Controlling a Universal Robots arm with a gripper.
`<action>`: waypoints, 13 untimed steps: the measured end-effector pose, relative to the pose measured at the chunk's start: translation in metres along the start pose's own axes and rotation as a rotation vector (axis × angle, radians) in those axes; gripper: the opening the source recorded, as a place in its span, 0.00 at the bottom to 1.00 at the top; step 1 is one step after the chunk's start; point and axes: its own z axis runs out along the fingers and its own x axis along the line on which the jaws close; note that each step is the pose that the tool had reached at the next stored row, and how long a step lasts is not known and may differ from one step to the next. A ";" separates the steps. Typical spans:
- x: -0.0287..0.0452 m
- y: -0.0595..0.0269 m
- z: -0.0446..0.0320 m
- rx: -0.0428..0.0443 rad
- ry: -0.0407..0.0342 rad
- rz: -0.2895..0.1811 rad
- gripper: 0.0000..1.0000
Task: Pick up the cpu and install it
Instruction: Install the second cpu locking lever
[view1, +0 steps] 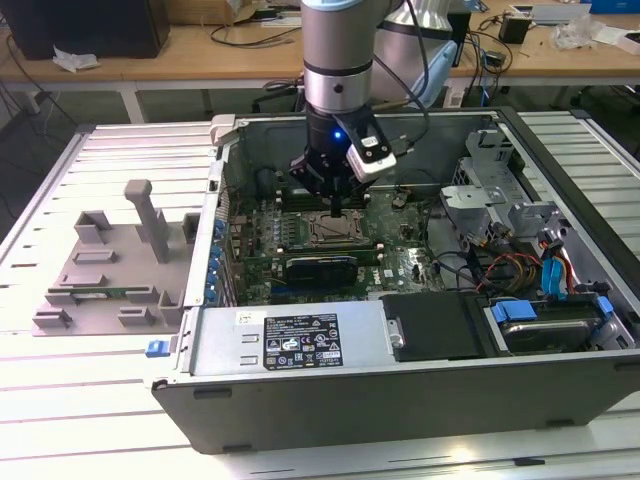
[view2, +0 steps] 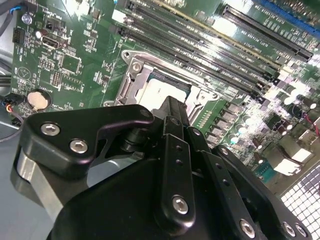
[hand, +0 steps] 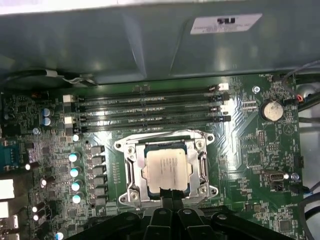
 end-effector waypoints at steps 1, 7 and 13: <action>-0.0002 -0.0026 0.0000 0.0000 0.0000 0.000 0.11; -0.0015 -0.0183 0.0001 0.0000 0.0000 0.000 0.11; 0.0021 -0.0301 0.0016 -0.0056 0.0004 -0.009 0.11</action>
